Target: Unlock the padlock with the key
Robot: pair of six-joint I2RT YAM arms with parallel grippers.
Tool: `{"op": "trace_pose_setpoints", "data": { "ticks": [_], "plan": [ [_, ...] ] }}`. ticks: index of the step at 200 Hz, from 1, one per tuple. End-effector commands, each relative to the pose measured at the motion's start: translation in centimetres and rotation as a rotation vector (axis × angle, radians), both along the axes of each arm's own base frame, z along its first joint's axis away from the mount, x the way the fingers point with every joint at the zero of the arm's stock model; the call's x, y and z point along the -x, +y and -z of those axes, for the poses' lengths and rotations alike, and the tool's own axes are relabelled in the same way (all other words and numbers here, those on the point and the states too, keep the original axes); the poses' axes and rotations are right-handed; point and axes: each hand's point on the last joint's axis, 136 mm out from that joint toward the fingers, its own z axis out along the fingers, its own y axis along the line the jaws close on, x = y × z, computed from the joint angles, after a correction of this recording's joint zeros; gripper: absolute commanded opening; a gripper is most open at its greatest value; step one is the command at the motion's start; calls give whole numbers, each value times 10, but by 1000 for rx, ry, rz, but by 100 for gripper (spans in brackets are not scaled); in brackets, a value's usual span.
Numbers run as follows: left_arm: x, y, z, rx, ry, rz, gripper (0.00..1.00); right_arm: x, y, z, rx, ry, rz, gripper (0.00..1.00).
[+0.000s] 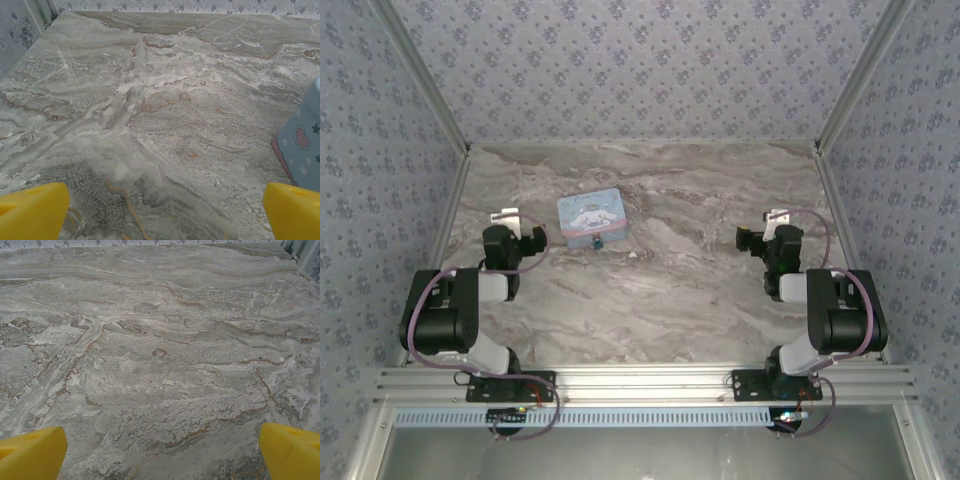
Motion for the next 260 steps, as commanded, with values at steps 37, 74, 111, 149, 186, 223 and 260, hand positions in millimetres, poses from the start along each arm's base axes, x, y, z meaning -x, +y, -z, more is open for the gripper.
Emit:
{"op": "trace_pose_setpoints", "data": {
  "ticks": [37, 74, 111, 149, 186, 223, 260],
  "plan": [
    [-3, 0, -4, -15, -10, 3, 100, -2, -2, -2, 14, -5, 9, 100],
    [-3, 0, -4, -14, -10, 4, 99, -1, -3, -2, 10, -4, 9, 100],
    [-3, 0, -4, -14, -10, 4, 99, -1, -3, -2, 4, -4, 7, 100],
    [-3, 4, -4, -6, -9, -10, 99, -1, -3, -2, 1, -4, 5, 100],
    [1, 7, -19, -12, -18, -33, 99, -1, -11, -10, -20, -5, 39, 100],
    [16, 12, -70, 20, -61, -97, 99, 3, -14, -31, -43, 52, 60, 100],
    [36, -4, -113, 371, -10, -148, 99, 23, 16, -54, -166, 175, 12, 100]
  ]
}}
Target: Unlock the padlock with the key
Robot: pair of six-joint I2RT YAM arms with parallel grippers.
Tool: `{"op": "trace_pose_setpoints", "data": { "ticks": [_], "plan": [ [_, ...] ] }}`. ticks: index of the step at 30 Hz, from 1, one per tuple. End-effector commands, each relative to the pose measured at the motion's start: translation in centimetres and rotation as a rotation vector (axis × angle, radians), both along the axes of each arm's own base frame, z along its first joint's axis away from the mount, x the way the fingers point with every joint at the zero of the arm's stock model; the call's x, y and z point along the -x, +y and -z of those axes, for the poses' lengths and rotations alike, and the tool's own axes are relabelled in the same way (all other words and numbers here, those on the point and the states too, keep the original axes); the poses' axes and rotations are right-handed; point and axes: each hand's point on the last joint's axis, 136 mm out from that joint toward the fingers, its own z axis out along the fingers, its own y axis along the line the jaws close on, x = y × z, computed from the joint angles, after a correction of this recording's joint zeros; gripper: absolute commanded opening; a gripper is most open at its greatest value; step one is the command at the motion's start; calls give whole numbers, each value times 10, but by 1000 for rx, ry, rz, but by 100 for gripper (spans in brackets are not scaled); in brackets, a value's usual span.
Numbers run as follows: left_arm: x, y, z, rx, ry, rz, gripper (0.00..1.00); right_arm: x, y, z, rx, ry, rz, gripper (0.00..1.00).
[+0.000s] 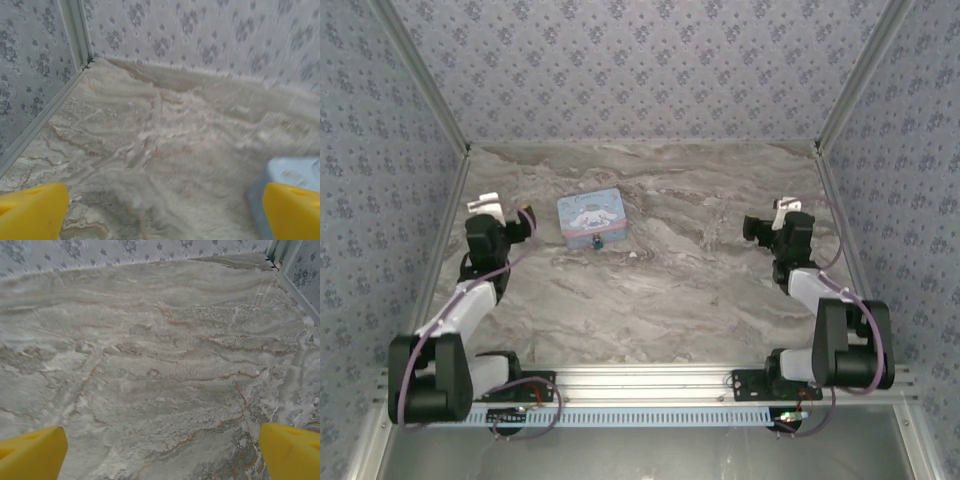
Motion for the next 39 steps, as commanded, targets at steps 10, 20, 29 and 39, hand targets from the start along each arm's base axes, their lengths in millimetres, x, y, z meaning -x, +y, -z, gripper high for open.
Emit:
{"op": "trace_pose_setpoints", "data": {
  "ticks": [10, 20, 29, 39],
  "plan": [
    [32, -128, -5, 704, 220, 199, 99, 118, 82, 9, -366, 461, -26, 85],
    [21, -244, -14, 724, 262, 526, 99, 186, 115, 70, -475, 700, -58, 64],
    [14, -257, -6, 722, 288, 560, 99, 181, 135, 84, -370, 766, -81, 58],
    [10, -263, -1, 732, 300, 581, 99, 179, 144, 98, -294, 812, -77, 51]
  ]
}}
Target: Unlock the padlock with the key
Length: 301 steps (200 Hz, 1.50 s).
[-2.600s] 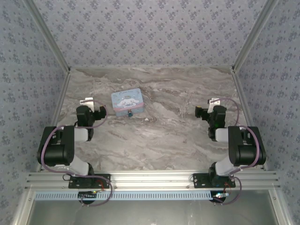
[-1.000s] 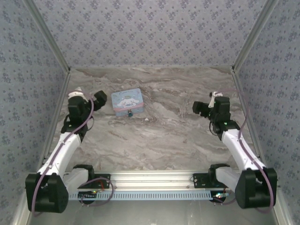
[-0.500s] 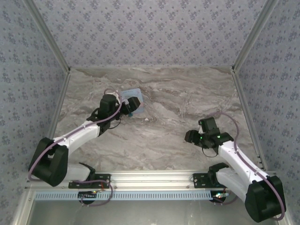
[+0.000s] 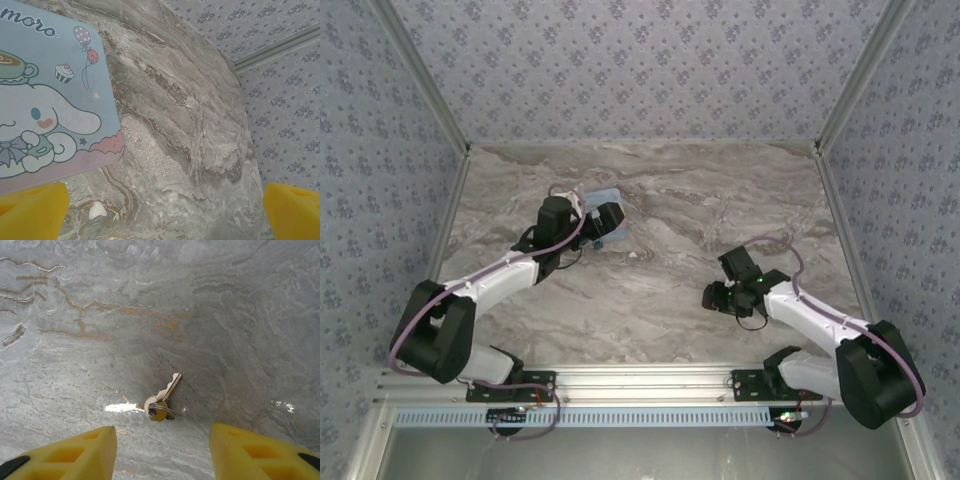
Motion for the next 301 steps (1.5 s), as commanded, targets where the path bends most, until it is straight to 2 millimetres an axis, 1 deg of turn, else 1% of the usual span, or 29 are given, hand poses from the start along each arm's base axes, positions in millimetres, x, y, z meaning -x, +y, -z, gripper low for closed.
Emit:
{"op": "trace_pose_setpoints", "data": {
  "ticks": [1, 29, 86, 125, 201, 256, 301],
  "plan": [
    [-7, -8, -22, 47, -51, 20, 99, -9, 1, -4, 18, -17, 21, 51],
    [-6, -9, -21, 42, -50, 22, 99, -12, 3, -3, 26, -21, 8, 49],
    [-6, -8, -21, 40, -46, 22, 99, -19, 8, -1, 39, -15, -17, 41],
    [-6, -8, -20, 34, -46, 23, 99, -14, 8, 5, 55, 14, -25, 40],
    [-7, -5, -18, 23, -38, 14, 99, -4, 7, 15, 81, 66, -41, 31],
    [-5, -3, -18, 19, -34, 11, 99, -1, 10, 23, 107, 94, -66, 23],
    [-4, 1, -20, 15, -36, 4, 99, -2, 14, 23, 109, 91, -77, 14]
  ]
}}
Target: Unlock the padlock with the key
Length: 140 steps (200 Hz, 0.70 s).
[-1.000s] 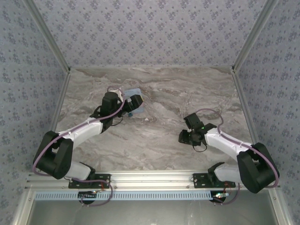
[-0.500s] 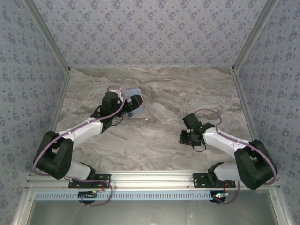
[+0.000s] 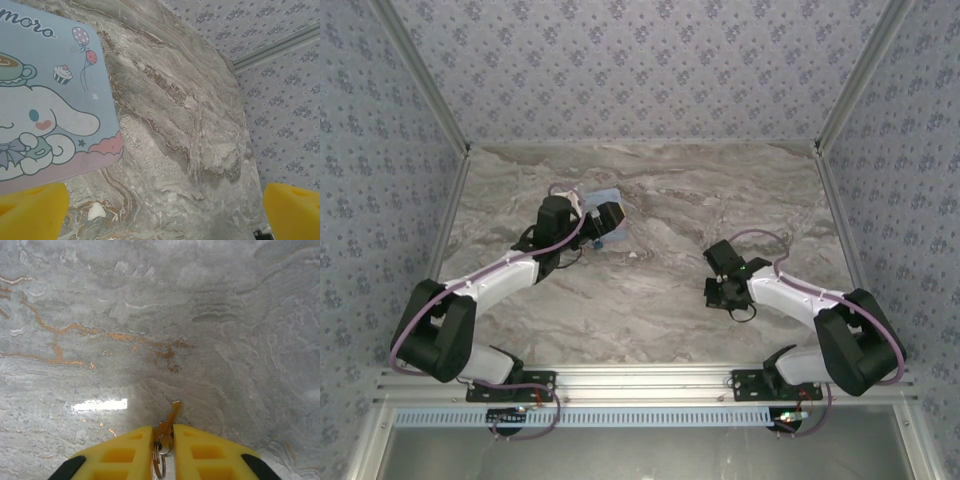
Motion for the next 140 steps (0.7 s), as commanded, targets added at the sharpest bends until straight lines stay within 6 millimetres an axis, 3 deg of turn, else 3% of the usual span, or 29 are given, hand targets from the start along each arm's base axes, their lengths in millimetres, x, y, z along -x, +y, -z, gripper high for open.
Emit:
{"op": "trace_pose_setpoints", "data": {
  "ticks": [1, 65, 140],
  "plan": [
    [-3, 1, -19, 10, -36, -1, 99, 9, 13, 10, -37, 48, -38, 14],
    [1, 7, -24, 5, -46, -17, 99, 4, 14, 0, -28, -5, -77, 0],
    [3, 1, -37, 105, -13, -12, 99, -28, 33, -52, -144, -280, -170, 0]
  ]
}}
